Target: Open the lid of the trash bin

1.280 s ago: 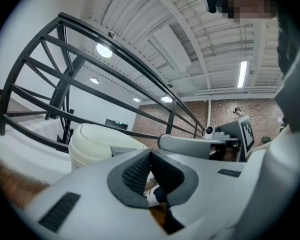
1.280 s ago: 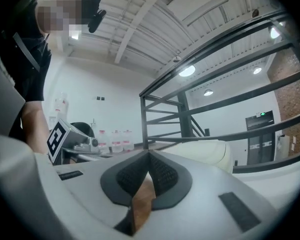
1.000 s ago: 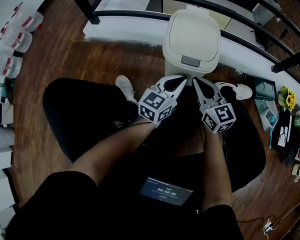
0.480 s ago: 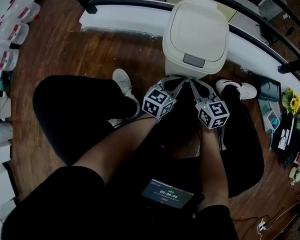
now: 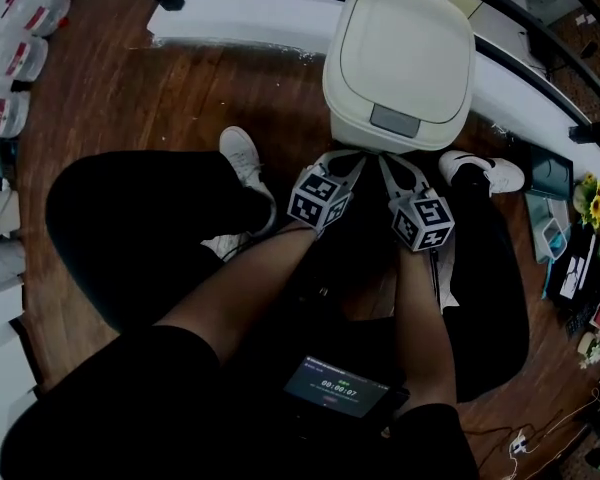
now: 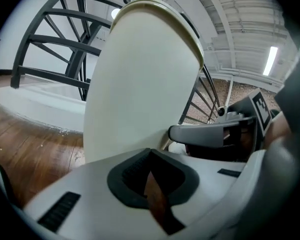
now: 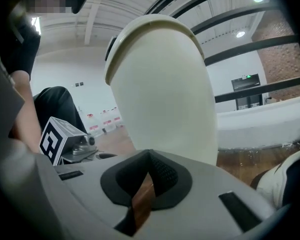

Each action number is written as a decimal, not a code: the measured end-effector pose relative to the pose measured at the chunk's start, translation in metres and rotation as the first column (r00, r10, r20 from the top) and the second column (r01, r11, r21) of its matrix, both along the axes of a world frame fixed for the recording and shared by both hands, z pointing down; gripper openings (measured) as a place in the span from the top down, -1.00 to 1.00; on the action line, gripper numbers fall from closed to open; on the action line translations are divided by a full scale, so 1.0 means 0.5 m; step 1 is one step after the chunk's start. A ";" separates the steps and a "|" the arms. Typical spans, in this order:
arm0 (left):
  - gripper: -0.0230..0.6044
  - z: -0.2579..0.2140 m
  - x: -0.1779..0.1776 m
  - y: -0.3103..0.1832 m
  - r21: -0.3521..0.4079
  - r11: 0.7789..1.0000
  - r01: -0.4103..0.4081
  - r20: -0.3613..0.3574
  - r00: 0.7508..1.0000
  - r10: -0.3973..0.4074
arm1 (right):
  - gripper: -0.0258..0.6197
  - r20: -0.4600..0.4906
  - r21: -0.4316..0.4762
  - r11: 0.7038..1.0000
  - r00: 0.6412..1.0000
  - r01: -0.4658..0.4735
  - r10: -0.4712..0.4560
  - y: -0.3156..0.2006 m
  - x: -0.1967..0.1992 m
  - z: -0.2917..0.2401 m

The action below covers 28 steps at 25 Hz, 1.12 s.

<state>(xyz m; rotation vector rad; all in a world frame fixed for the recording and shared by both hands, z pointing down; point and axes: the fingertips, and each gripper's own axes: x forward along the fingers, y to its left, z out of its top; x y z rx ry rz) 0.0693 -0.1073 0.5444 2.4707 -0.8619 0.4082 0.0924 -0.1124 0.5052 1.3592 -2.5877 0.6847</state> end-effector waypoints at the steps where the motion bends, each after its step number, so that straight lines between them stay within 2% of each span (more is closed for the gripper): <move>1: 0.82 0.013 0.001 -0.004 -0.003 1.000 0.005 0.006 1.000 -0.005 | 0.83 0.002 -0.004 1.000 1.000 -0.001 0.001 -0.001 -0.001 0.011; 6: 0.82 0.083 0.024 -0.002 -0.018 0.999 -0.042 0.054 0.998 0.043 | 0.83 0.012 -0.023 1.000 1.000 -0.005 0.005 0.000 -0.003 0.053; 13: 0.82 0.166 0.020 -0.037 -0.068 0.998 0.004 0.100 0.995 0.003 | 0.83 0.042 -0.041 0.999 0.999 -0.032 0.033 -0.017 0.004 0.077; 28: 0.82 0.258 0.055 -0.081 -0.119 0.992 0.039 0.140 0.990 -0.022 | 0.83 -0.044 -0.111 0.991 0.997 -0.070 0.066 -0.027 0.031 0.133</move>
